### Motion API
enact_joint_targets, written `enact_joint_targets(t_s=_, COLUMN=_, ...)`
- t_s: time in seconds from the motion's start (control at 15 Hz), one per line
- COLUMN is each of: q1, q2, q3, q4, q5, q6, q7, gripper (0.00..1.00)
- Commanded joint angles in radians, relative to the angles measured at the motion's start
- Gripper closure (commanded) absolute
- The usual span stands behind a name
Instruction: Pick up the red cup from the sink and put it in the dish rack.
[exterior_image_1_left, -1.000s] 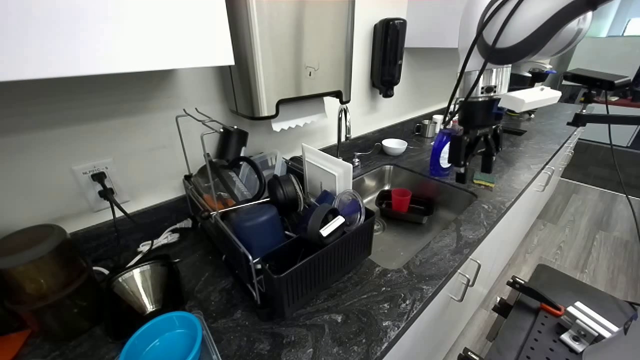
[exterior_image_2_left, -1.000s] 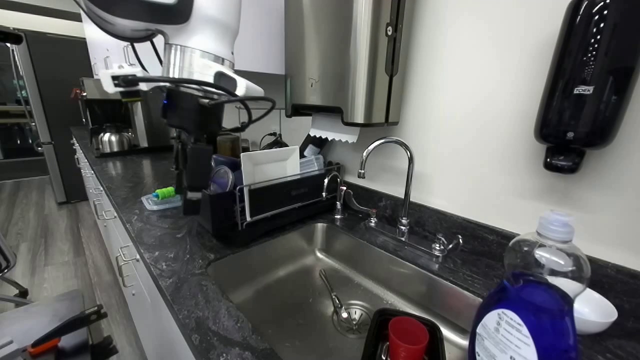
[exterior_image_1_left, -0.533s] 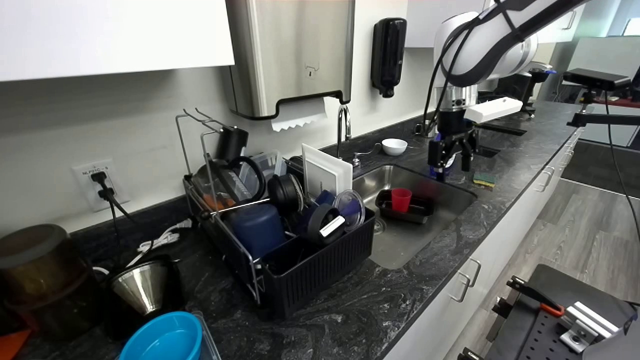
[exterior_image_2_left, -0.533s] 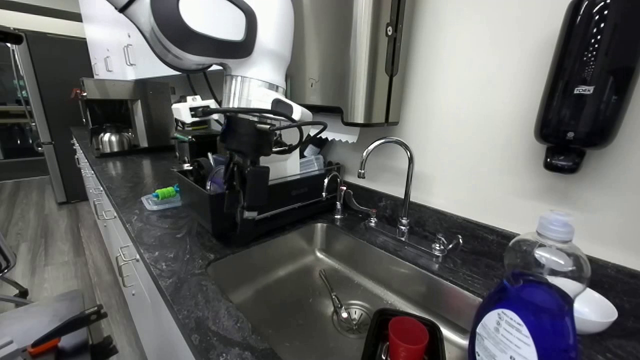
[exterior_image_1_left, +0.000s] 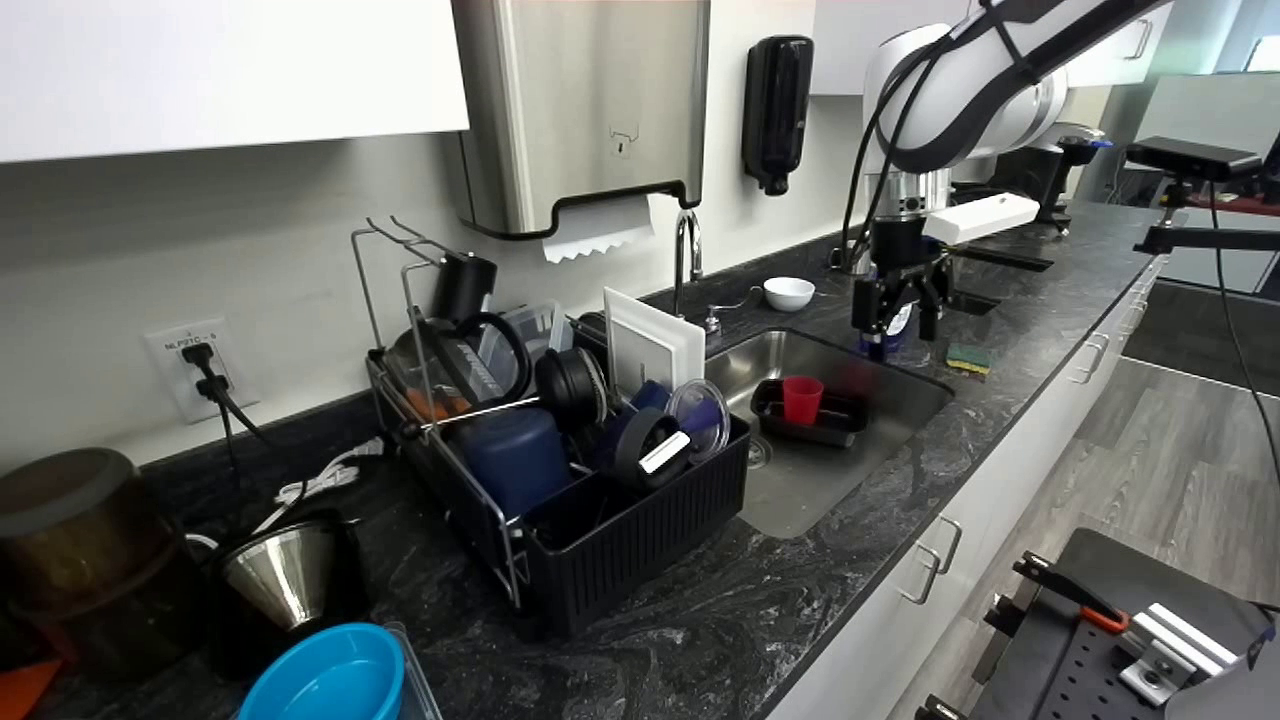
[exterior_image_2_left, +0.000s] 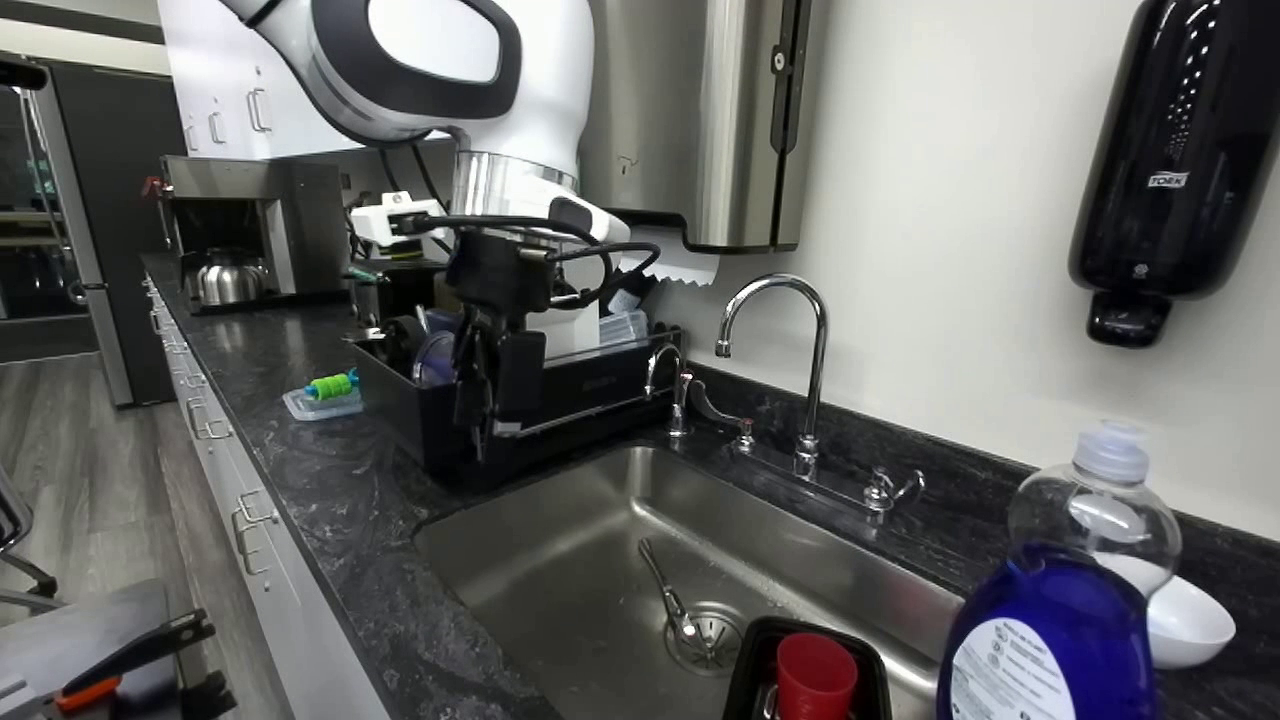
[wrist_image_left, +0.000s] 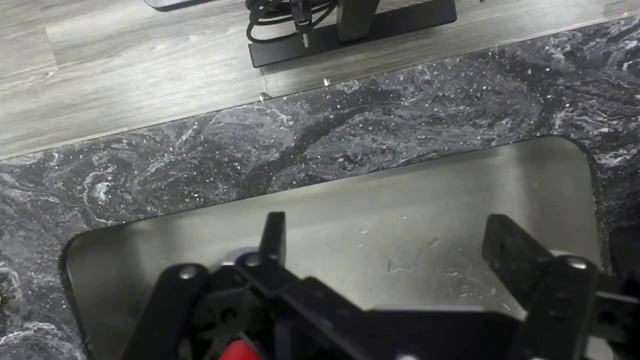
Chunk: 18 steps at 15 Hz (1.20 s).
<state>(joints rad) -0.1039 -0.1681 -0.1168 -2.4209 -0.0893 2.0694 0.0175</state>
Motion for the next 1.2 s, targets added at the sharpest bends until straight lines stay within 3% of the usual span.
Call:
enact_joint_targets(t_s=0.0, q1=-0.004, q2=0.0, q3=0.004, q4=0.001, q5=0.001, q6=-0.001, q7=-0.001, gripper=0.0)
enact_joint_targets(t_s=0.2, q1=0.0, q2=0.043, q3=0.002, q4=0.002, q5=0.01, q6=0.049, q7=-0.023, gripper=0.0)
enact_joint_targets(t_s=0.47, q1=0.0, q2=0.188, q3=-0.003, q4=0.029, q5=0.004, q6=0.184, q7=-0.107, gripper=0.0)
enact_joint_targets(t_s=1.13, q1=-0.058, q2=0.483, q3=-0.002, q4=0.193, q5=0.021, q6=0.443, q7=-0.229, gripper=0.0)
